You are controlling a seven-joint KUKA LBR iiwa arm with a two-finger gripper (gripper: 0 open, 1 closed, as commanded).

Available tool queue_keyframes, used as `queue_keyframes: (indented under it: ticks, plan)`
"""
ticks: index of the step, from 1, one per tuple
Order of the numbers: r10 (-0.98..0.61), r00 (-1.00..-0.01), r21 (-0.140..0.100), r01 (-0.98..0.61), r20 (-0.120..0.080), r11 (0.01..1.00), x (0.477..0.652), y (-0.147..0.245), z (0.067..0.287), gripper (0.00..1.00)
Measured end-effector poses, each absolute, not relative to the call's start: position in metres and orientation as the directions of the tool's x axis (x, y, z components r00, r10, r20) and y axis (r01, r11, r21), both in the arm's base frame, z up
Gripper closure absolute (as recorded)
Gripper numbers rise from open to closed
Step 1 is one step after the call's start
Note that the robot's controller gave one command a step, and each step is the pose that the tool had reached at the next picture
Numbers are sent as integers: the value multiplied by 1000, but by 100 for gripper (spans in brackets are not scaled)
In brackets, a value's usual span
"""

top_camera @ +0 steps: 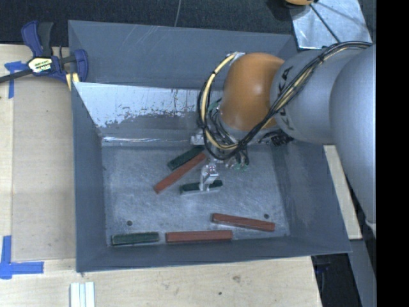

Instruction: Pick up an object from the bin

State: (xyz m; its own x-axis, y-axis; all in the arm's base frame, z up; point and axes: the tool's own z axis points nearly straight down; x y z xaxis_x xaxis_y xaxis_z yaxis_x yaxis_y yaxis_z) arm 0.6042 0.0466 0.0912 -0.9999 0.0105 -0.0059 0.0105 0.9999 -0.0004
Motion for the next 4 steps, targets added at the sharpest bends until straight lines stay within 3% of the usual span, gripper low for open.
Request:
queue_keyframes:
  ticks: [1, 2, 3, 4]
  plan:
    - [10, -1000, 2, 10, -28, 1000, 611, 58, 87, 0]
    - [-37, -999, 0, -37, -4, 999, 614, 73, 97, 0]
    - [-35, -999, 1, -35, -5, 999, 621, 81, 76, 0]
    - [-144, -989, -4, -144, -24, 990, 624, 96, 80, 100]
